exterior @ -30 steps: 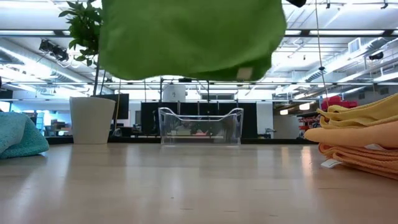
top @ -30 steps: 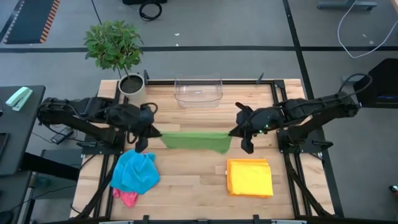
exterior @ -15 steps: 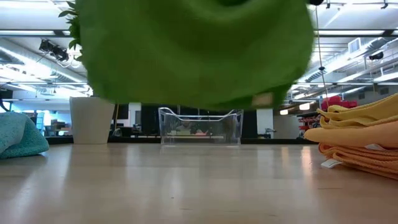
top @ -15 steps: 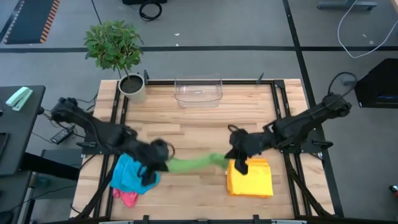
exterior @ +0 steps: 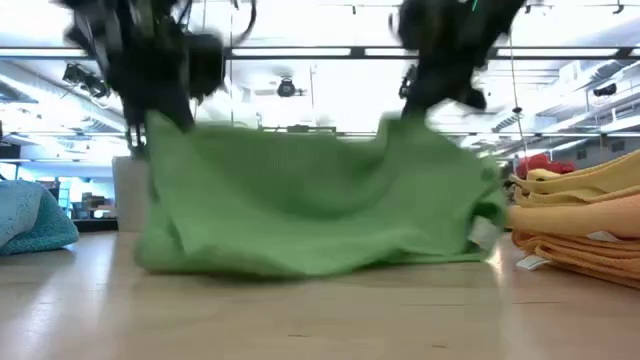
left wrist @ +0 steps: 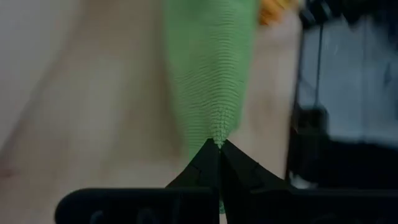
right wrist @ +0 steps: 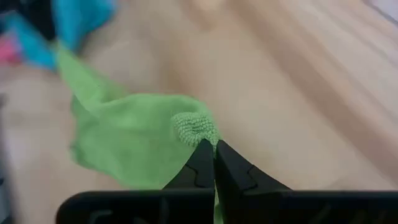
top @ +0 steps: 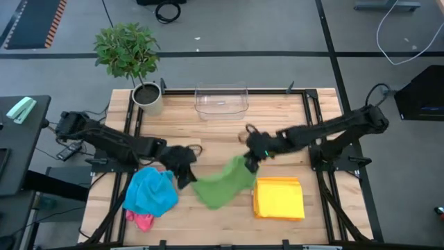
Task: Fold microfiber towels
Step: Fold the green towel on the table
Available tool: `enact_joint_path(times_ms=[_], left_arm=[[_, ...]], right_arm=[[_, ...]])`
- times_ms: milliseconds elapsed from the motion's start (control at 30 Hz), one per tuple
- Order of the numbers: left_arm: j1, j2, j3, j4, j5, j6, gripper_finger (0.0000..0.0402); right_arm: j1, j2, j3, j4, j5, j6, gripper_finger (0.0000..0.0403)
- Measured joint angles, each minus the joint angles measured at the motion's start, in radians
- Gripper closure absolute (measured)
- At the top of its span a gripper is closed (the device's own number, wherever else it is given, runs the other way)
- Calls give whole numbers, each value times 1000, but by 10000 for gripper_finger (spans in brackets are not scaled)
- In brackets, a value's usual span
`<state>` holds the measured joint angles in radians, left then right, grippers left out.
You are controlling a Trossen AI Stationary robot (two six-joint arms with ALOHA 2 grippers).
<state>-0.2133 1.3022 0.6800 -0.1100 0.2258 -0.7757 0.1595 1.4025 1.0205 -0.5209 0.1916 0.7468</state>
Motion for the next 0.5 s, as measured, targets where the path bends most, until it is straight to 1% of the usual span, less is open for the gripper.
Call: enact_joint_path(times_ms=[67, 100, 200, 233, 333, 433, 500], left_arm=[[80, -1, -105, 142, 13, -36, 379], [121, -2, -145, 187, 14, -53, 368], [239, -2, -219, 257, -1, -74, 328], [277, -2, -229, 277, -3, -73, 314], [375, -3, -236, 267, 14, -34, 272], [451, -7, -220, 270, 53, 30, 233], [486, -32, -205, 258, 69, 59, 215]], right_arm=[[-99, 0, -86, 96, -36, -24, 400], [-142, 0, -124, 145, -46, -37, 399], [-253, 0, -190, 227, -88, -49, 387], [-285, 0, -201, 241, -99, -46, 380], [-357, 0, -211, 237, -136, -43, 353], [-408, 0, -201, 224, -185, -42, 315], [-434, 0, -184, 193, -189, -47, 285]])
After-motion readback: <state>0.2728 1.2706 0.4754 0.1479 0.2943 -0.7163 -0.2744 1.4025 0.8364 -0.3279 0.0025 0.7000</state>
